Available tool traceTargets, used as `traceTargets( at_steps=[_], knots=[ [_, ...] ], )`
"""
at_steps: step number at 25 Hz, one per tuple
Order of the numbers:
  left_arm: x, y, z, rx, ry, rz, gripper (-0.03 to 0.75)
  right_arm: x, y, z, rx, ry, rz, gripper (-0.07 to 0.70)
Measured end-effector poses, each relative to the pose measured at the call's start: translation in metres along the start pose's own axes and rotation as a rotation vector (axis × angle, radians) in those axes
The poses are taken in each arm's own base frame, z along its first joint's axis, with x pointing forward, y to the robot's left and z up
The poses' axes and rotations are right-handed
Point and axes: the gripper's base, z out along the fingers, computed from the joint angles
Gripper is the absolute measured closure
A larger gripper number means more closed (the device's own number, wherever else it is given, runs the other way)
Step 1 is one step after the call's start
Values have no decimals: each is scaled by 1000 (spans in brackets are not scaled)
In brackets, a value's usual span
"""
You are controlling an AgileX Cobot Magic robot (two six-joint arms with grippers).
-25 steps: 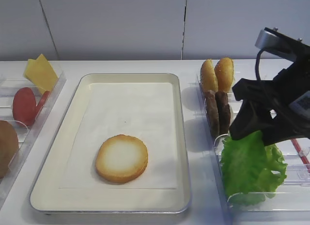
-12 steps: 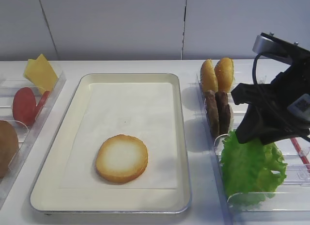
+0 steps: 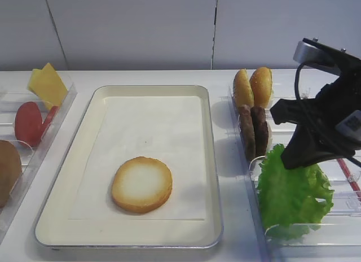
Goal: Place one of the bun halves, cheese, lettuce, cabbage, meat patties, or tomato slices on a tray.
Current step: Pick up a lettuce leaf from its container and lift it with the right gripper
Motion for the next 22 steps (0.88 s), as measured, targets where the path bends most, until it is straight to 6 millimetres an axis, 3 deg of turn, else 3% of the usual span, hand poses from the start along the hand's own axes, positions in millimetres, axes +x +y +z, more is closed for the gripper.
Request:
traceTargets(
  at_steps=[5,16,22],
  knots=[
    [0,0,0,0,0,0,297,4,5,-5,-31,6,-25,579],
    [0,0,0,0,0,0,297,9,32,-50,-107,-114,-105,579],
    [0,0,0,0,0,0,297,8,46,-49,-142,-141,-148,580]
  ],
)
